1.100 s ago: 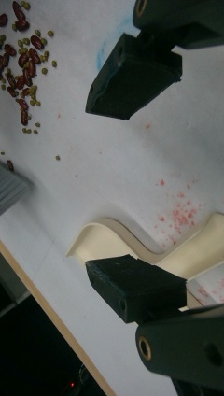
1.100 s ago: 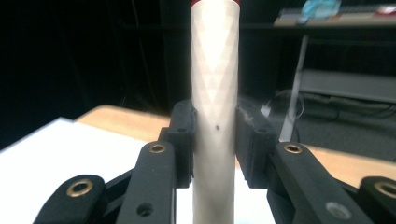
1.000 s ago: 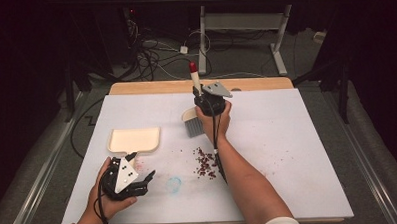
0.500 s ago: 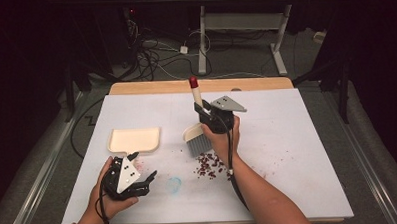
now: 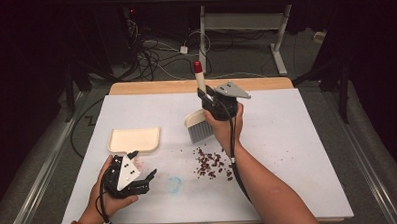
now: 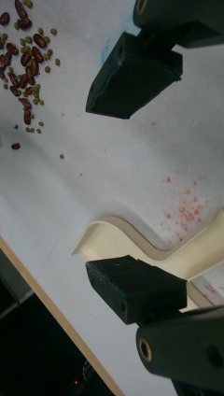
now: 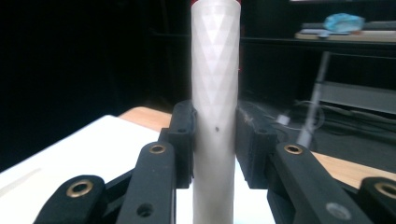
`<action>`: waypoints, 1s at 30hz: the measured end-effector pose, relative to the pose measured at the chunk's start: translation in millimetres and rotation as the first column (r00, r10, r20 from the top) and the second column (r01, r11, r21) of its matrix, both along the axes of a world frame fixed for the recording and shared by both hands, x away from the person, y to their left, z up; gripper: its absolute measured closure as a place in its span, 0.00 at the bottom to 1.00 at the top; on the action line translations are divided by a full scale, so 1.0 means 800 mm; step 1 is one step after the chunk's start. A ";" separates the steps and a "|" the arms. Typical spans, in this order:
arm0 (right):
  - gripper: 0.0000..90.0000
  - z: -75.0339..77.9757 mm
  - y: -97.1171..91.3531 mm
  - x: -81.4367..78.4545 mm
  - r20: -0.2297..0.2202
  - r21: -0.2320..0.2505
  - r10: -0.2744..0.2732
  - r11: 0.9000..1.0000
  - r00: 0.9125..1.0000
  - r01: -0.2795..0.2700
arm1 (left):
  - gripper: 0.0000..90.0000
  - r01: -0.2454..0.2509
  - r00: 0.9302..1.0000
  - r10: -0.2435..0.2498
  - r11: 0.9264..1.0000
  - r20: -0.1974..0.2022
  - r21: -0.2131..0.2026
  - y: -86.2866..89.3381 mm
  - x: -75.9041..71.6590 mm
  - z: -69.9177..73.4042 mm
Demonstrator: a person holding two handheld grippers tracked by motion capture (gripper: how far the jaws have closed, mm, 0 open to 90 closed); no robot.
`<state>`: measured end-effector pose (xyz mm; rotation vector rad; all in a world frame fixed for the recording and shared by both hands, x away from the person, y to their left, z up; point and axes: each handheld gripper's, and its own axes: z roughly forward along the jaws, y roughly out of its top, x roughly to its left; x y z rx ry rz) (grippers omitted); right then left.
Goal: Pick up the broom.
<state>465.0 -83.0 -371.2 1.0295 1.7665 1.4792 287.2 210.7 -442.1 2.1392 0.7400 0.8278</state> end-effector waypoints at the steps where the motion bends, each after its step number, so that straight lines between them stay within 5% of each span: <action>1: 0.78 0.000 0.000 0.006 -0.002 -0.001 -0.018 1.000 1.000 0.018 | 0.23 -0.001 1.000 0.001 1.000 0.002 -0.001 0.000 0.000 0.000; 8: 0.78 -0.008 -0.002 0.033 -0.017 0.019 -0.116 0.993 0.993 0.117 | 0.23 -0.004 1.000 0.004 1.000 0.007 -0.001 0.003 -0.002 0.001; 17: 0.78 -0.032 0.001 0.036 -0.029 0.048 -0.141 0.989 0.990 0.142 | 0.23 -0.007 1.000 0.007 1.000 0.007 -0.003 0.005 -0.003 0.000; 23: 0.78 -0.047 0.018 0.028 -0.014 -0.031 -0.105 0.994 0.994 0.104 | 0.23 0.000 1.000 0.000 1.000 0.004 0.002 0.004 -0.003 -0.001; 30: 0.78 -0.043 0.024 -0.001 -0.023 -0.057 -0.008 0.998 1.000 0.007 | 0.23 0.011 1.000 -0.011 1.000 0.003 0.005 0.003 -0.003 -0.001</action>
